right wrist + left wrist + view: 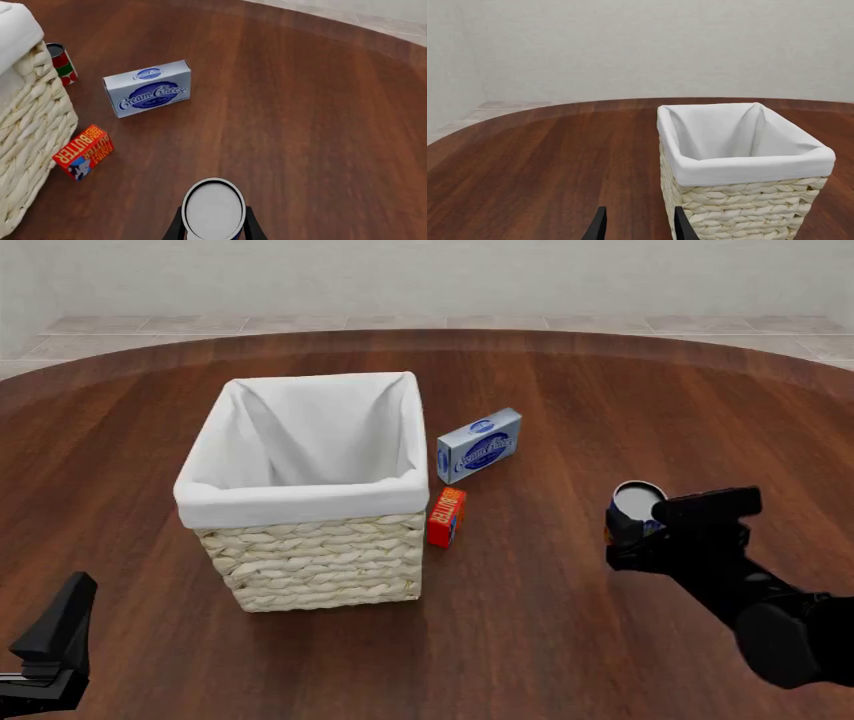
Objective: Pick up the alphabet soup and put it in the basket.
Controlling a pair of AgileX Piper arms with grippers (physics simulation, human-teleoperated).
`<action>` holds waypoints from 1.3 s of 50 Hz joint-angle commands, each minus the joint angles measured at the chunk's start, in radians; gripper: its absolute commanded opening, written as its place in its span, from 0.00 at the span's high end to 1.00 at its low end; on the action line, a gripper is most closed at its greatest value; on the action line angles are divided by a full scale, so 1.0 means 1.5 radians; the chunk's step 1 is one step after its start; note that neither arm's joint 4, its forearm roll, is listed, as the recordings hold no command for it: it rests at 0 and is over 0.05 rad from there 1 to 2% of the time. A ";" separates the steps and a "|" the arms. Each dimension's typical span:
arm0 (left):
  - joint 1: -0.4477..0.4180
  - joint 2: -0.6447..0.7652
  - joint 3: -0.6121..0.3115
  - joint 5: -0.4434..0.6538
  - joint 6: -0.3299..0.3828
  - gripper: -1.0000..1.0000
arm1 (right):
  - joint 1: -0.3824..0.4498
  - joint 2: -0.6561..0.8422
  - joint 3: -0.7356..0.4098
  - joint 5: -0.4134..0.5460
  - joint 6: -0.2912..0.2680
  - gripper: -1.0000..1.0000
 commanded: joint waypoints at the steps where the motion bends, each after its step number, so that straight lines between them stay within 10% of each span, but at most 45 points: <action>1: 0.000 0.000 0.000 0.000 0.000 0.00 | 0.016 -0.075 -0.019 0.065 -0.009 1.00; 65: 0.000 0.000 0.000 0.000 0.000 0.00 | 0.122 -0.236 -0.283 0.376 -0.039 1.00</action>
